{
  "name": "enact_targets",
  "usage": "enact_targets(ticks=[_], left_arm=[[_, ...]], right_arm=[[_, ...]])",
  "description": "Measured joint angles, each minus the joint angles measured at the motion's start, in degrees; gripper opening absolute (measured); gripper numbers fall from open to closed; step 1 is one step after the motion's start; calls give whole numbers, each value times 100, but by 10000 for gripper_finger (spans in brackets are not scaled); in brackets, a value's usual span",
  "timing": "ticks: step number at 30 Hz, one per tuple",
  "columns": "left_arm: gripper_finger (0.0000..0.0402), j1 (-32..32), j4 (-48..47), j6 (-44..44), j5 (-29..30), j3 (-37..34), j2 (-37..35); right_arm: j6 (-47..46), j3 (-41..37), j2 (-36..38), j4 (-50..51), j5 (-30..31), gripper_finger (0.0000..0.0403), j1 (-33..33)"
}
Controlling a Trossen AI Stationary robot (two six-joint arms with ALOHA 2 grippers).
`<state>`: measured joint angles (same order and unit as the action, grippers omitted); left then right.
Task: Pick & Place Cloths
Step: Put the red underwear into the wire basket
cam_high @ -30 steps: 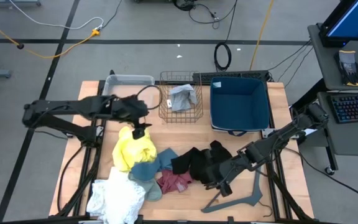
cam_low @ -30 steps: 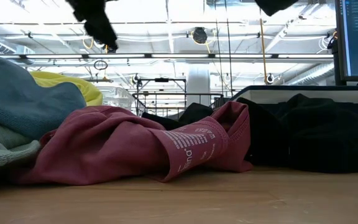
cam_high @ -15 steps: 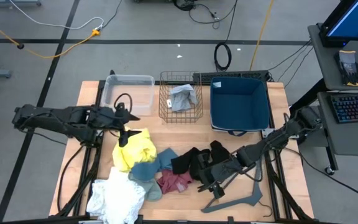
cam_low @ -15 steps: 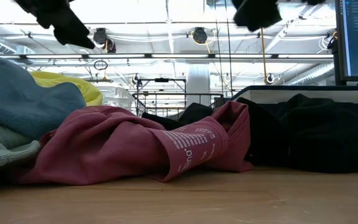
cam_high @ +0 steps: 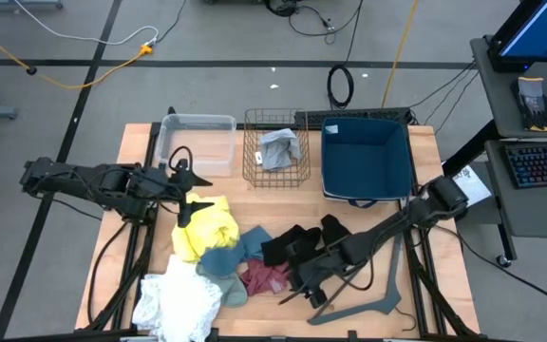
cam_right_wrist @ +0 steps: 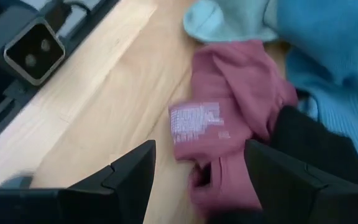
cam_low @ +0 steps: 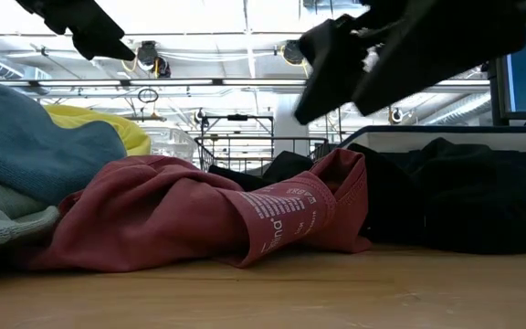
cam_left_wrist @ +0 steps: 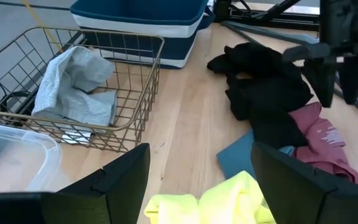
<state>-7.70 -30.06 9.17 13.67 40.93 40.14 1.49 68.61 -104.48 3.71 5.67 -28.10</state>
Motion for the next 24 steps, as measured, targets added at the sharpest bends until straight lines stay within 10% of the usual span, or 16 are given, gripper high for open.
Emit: enact_targets(ticks=[17, 24], left_arm=[[282, 0, 31, 134, 0, 0, 2], [282, 0, 37, 155, 0, 0, 2]], right_arm=[[162, 112, -758, 45, 81, 236, 115], [265, 112, -876, 29, 164, 178, 228]])
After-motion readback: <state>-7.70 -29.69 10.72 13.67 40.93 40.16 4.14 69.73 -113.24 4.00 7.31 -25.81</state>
